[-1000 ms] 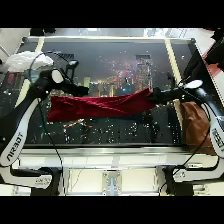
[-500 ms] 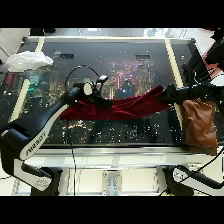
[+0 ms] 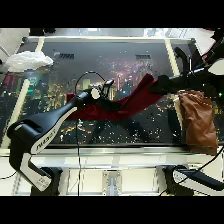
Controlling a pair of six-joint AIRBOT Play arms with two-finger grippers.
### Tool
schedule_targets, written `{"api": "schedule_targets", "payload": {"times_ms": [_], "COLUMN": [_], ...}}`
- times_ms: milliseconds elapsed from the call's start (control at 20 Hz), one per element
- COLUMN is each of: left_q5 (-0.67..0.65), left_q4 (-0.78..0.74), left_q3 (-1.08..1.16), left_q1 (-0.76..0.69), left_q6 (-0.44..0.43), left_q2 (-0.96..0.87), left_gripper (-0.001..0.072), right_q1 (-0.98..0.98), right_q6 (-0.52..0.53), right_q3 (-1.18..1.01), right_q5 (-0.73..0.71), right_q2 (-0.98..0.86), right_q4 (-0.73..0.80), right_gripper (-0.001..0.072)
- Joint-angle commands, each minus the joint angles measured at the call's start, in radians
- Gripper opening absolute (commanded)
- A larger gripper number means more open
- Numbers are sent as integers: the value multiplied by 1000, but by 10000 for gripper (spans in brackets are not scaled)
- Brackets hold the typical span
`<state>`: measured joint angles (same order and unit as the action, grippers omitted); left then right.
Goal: Fold the shirts.
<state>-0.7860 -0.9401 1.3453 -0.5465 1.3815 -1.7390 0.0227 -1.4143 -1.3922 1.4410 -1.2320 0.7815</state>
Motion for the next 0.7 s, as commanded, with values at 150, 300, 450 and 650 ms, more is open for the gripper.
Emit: {"api": "schedule_targets", "payload": {"times_ms": [150, 300, 450, 650], "left_q5": [-195, -241, -241, -244], "left_q4": [-48, -75, -77, -78], "left_q3": [6, 5, 5, 5], "left_q1": [223, 378, 509, 616], "left_q6": [-56, -67, -66, -67], "left_q2": [249, 419, 562, 672], "left_gripper": [17, 17, 17, 17], "right_q1": [-206, -385, -564, -679], "right_q6": [-101, -124, -147, -148], "right_q3": [-192, -288, -395, -510], "right_q5": [-93, -192, -393, -584], "right_q2": [-154, -322, -498, -626], "right_q4": [1, -2, -2, -63], "right_gripper": [8, 8, 11, 704]}}
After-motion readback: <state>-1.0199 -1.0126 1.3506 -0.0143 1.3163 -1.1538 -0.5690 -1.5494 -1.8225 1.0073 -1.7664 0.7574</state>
